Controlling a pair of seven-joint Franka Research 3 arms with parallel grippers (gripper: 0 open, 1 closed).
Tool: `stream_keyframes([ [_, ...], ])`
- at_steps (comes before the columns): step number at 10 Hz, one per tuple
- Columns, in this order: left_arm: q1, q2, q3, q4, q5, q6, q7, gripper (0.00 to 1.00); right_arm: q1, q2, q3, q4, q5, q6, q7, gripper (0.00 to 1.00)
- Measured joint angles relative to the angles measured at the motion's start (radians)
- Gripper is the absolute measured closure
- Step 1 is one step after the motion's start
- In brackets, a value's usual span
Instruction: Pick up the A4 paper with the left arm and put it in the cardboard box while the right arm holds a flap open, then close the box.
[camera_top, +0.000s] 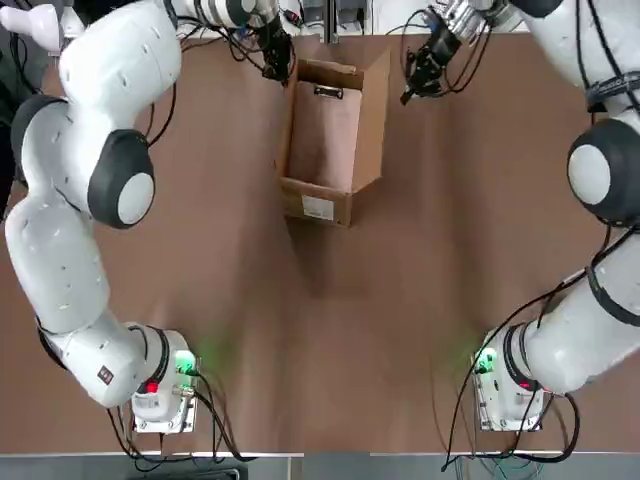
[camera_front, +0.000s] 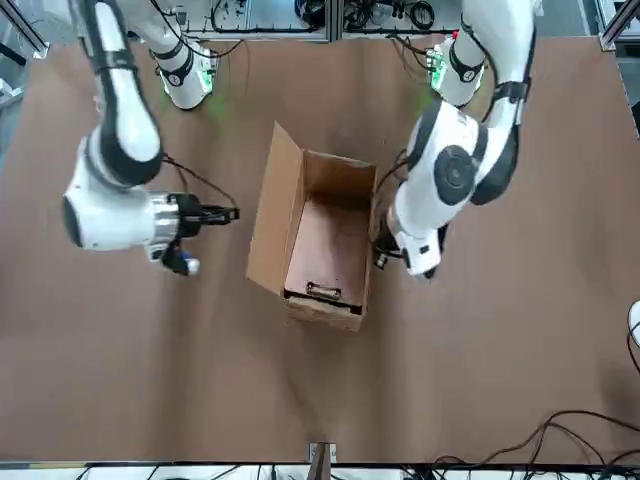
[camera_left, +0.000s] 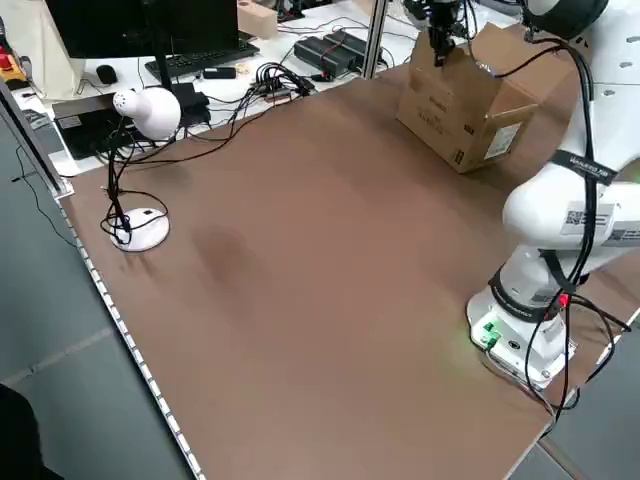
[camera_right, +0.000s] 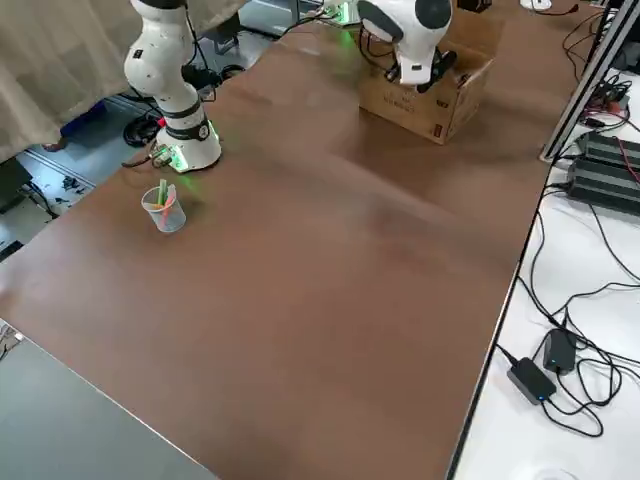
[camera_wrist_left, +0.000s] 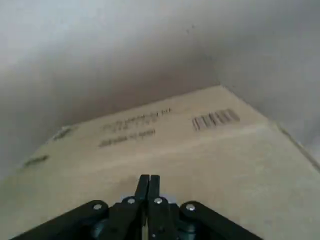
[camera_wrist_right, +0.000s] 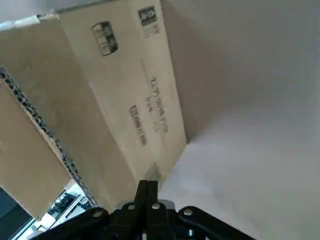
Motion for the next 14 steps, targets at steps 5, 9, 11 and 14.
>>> stream_keyframes([
  [5, -0.075, 0.07, -0.007, 0.005, 0.0, 0.172, -0.118, 0.94, 0.06, 0.012, -0.003, -0.012, 0.061, 0.061, 0.051, 0.99],
  [9, -0.087, 0.129, -0.006, 0.007, 0.0, 0.24, -0.119, 0.94, 0.151, 0.008, -0.002, -0.005, 0.081, 0.169, 0.17, 0.99],
  [11, -0.087, 0.13, -0.006, 0.007, 0.0, 0.241, -0.119, 0.94, 0.212, 0.018, -0.001, -0.011, 0.081, 0.257, 0.207, 0.99],
  [14, -0.087, 0.13, -0.006, 0.008, 0.0, 0.244, -0.119, 0.93, 0.264, 0.062, -0.001, -0.014, 0.081, 0.351, 0.221, 0.99],
])
